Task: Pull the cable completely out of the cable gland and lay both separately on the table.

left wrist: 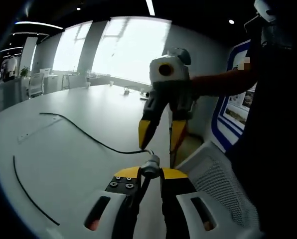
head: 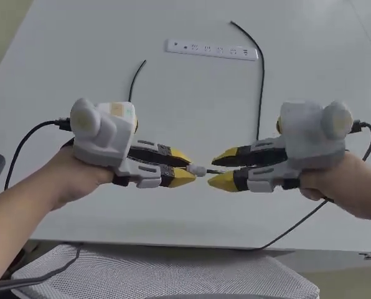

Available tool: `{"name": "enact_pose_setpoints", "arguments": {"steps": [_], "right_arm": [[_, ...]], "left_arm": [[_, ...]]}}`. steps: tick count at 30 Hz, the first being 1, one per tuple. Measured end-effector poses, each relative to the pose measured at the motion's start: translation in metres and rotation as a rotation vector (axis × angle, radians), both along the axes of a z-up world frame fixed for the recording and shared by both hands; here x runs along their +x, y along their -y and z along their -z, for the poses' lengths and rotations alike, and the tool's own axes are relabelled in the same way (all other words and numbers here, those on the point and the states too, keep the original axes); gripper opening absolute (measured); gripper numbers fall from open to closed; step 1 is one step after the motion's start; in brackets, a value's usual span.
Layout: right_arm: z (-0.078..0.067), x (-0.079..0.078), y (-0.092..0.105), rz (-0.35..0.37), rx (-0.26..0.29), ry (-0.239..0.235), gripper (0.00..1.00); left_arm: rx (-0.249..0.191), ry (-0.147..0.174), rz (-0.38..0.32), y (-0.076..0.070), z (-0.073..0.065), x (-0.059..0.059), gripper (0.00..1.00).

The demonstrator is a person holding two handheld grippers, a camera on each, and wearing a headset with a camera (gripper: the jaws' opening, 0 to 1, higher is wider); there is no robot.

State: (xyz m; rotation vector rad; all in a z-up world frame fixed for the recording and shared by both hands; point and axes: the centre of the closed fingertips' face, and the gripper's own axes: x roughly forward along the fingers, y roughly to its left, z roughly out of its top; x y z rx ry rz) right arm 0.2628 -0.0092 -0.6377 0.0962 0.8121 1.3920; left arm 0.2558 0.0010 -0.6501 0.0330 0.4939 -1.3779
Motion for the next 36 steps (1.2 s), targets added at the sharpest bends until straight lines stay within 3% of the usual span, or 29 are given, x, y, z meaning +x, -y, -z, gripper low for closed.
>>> {"name": "enact_pose_setpoints", "arguments": {"steps": [3,4,6,8,10,13,20,26,32,36], "right_arm": [[-0.004,0.009,-0.001,0.049,0.064,-0.132,0.23],[-0.006,0.003,-0.003,0.022,0.089,-0.215,0.22],[-0.002,-0.001,-0.004,0.004,0.098,-0.303,0.21],[0.004,-0.003,-0.006,0.005,0.083,-0.344,0.21],[0.010,0.000,-0.007,0.016,0.079,-0.345,0.19],[0.006,-0.007,-0.011,0.002,0.117,-0.456,0.15],[0.007,-0.012,-0.015,-0.020,0.123,-0.467,0.13],[0.010,-0.015,-0.014,-0.048,0.097,-0.477,0.10],[0.011,-0.021,-0.014,-0.110,0.070,-0.454,0.09],[0.013,-0.023,-0.013,-0.160,0.031,-0.390,0.08]], "left_arm": [[0.009,0.017,0.012,0.001,0.001,-0.001,0.15],[0.010,0.017,0.011,0.001,0.001,-0.001,0.15],[0.011,0.028,0.012,0.002,0.000,0.000,0.15],[0.015,0.032,0.013,0.002,0.000,0.000,0.15],[0.018,0.043,0.018,0.002,0.000,-0.001,0.15],[0.026,0.059,0.025,0.002,-0.001,-0.002,0.15],[0.033,0.085,0.046,0.004,-0.002,-0.004,0.15],[0.046,0.100,0.063,0.006,-0.002,-0.005,0.15],[0.051,0.104,0.083,0.008,-0.001,-0.008,0.15],[0.057,0.098,0.090,0.010,0.002,-0.009,0.15]]}}
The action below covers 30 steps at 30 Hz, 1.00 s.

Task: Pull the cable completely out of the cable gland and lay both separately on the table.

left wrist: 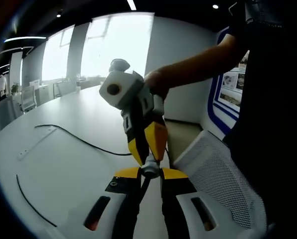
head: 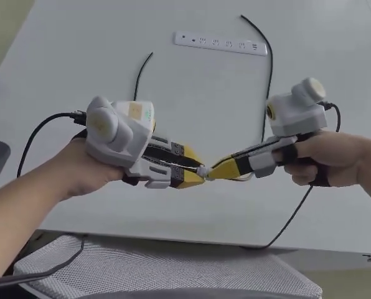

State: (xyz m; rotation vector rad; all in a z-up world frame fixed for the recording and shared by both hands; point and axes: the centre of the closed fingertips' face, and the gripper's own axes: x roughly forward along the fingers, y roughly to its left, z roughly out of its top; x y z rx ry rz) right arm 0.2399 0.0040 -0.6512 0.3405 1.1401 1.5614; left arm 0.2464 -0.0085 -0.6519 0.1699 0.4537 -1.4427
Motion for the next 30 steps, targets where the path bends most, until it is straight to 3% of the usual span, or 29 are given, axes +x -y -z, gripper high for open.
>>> {"name": "enact_pose_setpoints", "arguments": {"steps": [8,11,14,17,19,25,30], "right_arm": [[-0.0003,-0.0008,-0.0031,-0.056,0.003,0.275,0.08],[-0.0011,-0.0014,-0.0032,-0.084,-0.008,0.406,0.08],[-0.0007,-0.0007,-0.0035,-0.102,-0.034,0.540,0.08],[0.0004,-0.0023,-0.0037,-0.122,-0.060,0.617,0.08],[0.0017,-0.0003,-0.0036,-0.142,-0.091,0.700,0.08],[0.0041,0.0030,-0.0051,-0.191,-0.172,0.943,0.07],[0.0054,0.0055,-0.0065,-0.176,-0.215,1.087,0.07]], "left_arm": [[0.001,-0.025,-0.011,-0.0031,0.0021,0.0013,0.15],[-0.003,-0.032,-0.012,-0.0032,0.0018,0.0014,0.15],[-0.004,-0.032,-0.019,-0.0030,0.0017,0.0023,0.15],[-0.005,-0.043,-0.019,-0.0028,0.0022,0.0015,0.15],[-0.005,-0.046,-0.025,-0.0033,0.0024,0.0023,0.15],[-0.023,-0.084,-0.049,-0.0069,0.0004,0.0037,0.15],[-0.030,-0.098,-0.064,-0.0087,0.0008,0.0048,0.15]]}}
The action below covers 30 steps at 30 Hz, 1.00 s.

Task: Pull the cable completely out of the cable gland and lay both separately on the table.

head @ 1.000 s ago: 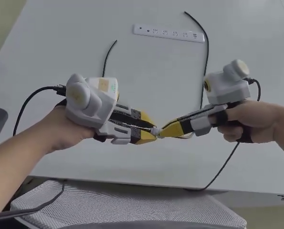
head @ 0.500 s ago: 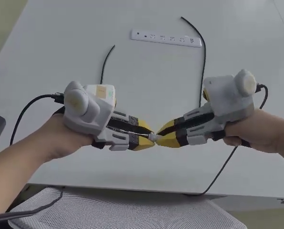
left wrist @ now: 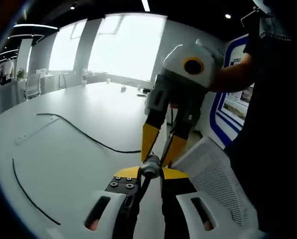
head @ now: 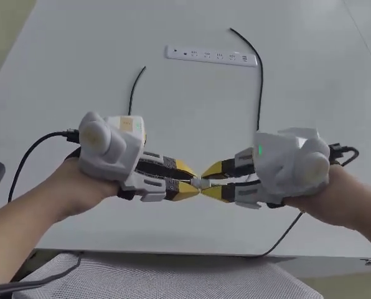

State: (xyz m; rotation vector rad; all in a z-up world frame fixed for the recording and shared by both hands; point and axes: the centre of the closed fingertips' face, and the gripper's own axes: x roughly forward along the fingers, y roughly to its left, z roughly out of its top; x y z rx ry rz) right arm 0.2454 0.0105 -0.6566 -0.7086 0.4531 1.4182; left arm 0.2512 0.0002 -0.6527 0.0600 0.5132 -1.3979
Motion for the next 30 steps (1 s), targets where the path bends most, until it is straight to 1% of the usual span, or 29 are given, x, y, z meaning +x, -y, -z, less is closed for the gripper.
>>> {"name": "enact_pose_setpoints", "arguments": {"steps": [1,2,3,4,6,8,10,15,22,26,30], "right_arm": [[-0.0003,0.0010,-0.0008,0.005,0.001,0.032,0.07],[0.0001,0.0015,-0.0015,0.004,0.004,0.070,0.07],[0.0003,0.0005,-0.0018,0.016,0.008,0.074,0.07],[0.0005,0.0000,-0.0021,0.035,0.013,0.066,0.07],[0.0003,0.0000,-0.0024,0.044,0.016,0.078,0.08],[0.0000,-0.0005,-0.0021,0.048,0.015,0.083,0.08],[-0.0001,-0.0013,-0.0017,0.047,0.009,0.094,0.08],[-0.0010,-0.0014,0.0000,0.061,0.003,0.096,0.08],[-0.0022,-0.0015,0.0016,0.081,0.008,0.091,0.08],[-0.0035,-0.0006,0.0020,0.100,0.016,0.081,0.08],[-0.0054,0.0008,0.0044,0.124,0.025,0.067,0.12]], "left_arm": [[-0.001,-0.004,-0.007,-0.0006,0.0002,0.0009,0.15],[-0.003,-0.024,-0.020,-0.0018,0.0005,0.0022,0.15],[-0.004,-0.029,-0.021,-0.0022,0.0005,0.0025,0.15],[-0.004,-0.019,-0.016,-0.0023,0.0002,0.0019,0.15],[-0.001,-0.007,-0.010,-0.0024,-0.0006,0.0008,0.15],[-0.001,-0.013,-0.008,-0.0023,-0.0006,-0.0003,0.15],[-0.002,-0.012,-0.005,-0.0018,-0.0006,-0.0011,0.15],[-0.005,-0.009,0.003,0.0002,-0.0010,-0.0030,0.15],[-0.008,0.032,0.017,0.0015,-0.0025,-0.0035,0.15],[-0.009,0.049,0.018,0.0019,-0.0035,-0.0031,0.15],[-0.015,0.064,0.011,0.0011,-0.0049,-0.0008,0.15]]}}
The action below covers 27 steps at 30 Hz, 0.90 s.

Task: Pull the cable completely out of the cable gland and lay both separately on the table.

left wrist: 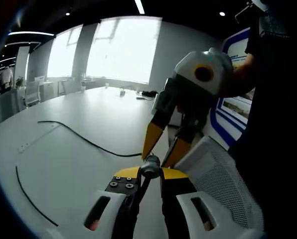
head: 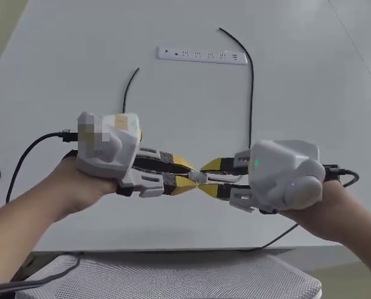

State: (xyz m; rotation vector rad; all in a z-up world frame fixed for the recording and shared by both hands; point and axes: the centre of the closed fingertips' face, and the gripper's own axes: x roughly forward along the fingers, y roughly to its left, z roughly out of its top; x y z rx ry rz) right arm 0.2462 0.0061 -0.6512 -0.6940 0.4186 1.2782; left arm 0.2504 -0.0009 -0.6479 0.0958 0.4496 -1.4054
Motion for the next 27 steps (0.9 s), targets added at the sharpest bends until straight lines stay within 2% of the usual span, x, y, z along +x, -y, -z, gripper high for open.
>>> {"name": "enact_pose_setpoints", "arguments": {"steps": [3,8,9,11,13,18,27], "right_arm": [[-0.004,0.004,0.003,0.038,0.023,-0.012,0.13],[-0.009,0.011,0.012,0.145,0.075,-0.066,0.17],[-0.008,0.011,0.015,0.165,0.077,-0.083,0.18],[-0.007,0.011,0.018,0.175,0.065,-0.066,0.17],[-0.003,0.011,0.023,0.214,0.055,-0.073,0.17],[0.004,0.014,0.029,0.251,0.014,-0.016,0.16],[0.003,0.019,0.026,0.285,-0.016,0.078,0.13]], "left_arm": [[0.000,0.005,-0.002,-0.001,0.000,0.001,0.15],[-0.006,0.009,-0.013,-0.002,-0.002,0.004,0.15],[-0.008,0.008,-0.015,-0.002,-0.003,0.004,0.15],[-0.010,0.009,-0.018,-0.001,-0.004,0.005,0.15],[-0.012,0.009,-0.020,-0.001,-0.005,0.006,0.15],[-0.019,0.009,-0.023,0.000,-0.007,0.009,0.15],[-0.020,0.007,-0.028,0.002,-0.009,0.013,0.15]]}}
